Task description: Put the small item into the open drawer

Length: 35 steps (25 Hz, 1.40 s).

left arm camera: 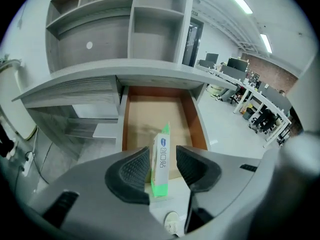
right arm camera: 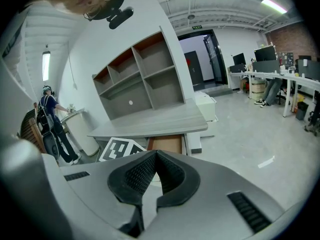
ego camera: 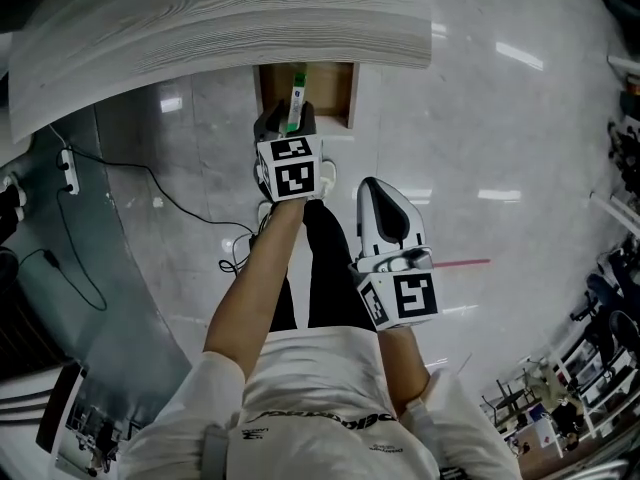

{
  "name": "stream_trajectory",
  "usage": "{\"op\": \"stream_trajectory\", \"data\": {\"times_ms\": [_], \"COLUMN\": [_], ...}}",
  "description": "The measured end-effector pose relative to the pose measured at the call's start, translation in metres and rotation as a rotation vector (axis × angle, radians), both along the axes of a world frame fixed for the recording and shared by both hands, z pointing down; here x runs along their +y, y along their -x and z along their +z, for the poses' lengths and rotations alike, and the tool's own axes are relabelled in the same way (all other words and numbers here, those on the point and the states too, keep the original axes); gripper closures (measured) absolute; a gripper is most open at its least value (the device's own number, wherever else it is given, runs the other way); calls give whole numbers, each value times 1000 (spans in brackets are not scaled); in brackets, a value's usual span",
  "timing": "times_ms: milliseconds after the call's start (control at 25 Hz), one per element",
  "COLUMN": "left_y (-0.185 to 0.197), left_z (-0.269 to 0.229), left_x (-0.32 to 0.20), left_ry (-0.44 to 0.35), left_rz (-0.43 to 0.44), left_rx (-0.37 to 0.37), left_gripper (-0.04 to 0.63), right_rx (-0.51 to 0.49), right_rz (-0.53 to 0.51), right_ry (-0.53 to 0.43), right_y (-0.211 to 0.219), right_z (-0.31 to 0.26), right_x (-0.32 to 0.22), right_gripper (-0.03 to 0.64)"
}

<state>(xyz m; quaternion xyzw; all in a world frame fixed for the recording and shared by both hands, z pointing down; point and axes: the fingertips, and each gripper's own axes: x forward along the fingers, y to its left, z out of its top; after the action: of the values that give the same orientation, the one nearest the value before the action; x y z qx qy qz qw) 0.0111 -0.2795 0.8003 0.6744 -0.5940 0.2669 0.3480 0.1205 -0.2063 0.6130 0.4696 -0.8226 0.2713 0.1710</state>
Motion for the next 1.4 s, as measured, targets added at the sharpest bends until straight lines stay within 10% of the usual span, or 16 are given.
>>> {"op": "stream_trajectory", "data": {"times_ms": [1400], "left_y": [43], "left_z": [-304], "left_x": [98], "left_ry": [-326], "left_rz": [86], "left_rx": [82], "left_gripper": [576], "right_rx": [-14], "right_rz": [41], "right_ry": [-242], "right_y": [37], "right_z": [-214], "right_x": [75], "right_gripper": [586]}}
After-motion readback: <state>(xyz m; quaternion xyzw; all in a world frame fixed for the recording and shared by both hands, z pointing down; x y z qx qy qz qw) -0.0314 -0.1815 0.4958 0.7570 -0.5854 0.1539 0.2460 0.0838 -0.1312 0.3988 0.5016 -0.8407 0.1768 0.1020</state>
